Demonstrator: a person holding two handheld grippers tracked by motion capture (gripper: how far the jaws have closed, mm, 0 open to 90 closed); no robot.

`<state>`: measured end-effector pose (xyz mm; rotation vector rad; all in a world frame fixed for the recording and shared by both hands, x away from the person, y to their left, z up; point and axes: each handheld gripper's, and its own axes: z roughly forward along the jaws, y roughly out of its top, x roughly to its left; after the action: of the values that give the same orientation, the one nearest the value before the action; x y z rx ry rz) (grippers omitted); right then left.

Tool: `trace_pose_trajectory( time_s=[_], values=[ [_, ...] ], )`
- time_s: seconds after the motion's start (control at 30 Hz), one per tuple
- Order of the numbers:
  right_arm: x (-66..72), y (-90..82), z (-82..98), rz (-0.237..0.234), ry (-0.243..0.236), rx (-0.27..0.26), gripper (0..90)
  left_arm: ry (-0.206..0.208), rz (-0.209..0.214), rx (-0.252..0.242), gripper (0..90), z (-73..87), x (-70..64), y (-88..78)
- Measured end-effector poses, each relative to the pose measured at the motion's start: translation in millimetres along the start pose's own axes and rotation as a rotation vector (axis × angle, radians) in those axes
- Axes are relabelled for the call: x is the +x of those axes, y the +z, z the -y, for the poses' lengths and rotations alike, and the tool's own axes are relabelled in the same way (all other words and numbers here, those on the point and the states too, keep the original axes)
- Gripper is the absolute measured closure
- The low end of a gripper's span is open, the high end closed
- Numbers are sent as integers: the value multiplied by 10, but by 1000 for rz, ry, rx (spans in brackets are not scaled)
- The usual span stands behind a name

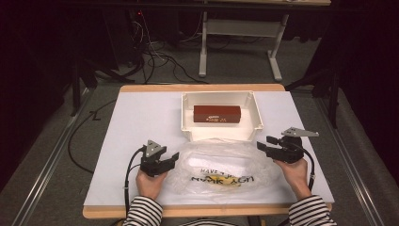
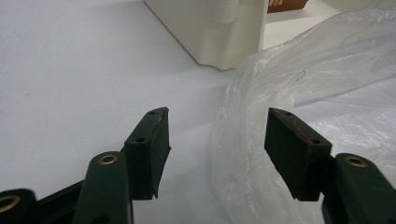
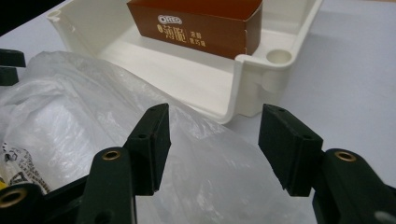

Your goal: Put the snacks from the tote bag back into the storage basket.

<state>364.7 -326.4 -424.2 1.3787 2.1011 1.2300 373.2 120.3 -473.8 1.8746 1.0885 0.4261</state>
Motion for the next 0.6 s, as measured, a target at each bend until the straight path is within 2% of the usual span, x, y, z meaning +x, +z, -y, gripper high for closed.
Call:
trace_pose_trajectory(
  time_s=[0.2,0.6],
  values=[
    [-60,-51,102,30,29,1,465,-14,-17,-18,411,-17,62,-95],
    [-179,-60,241,70,69,-1,488,-43,-39,-20,411,-17,202,-189]
  ],
)
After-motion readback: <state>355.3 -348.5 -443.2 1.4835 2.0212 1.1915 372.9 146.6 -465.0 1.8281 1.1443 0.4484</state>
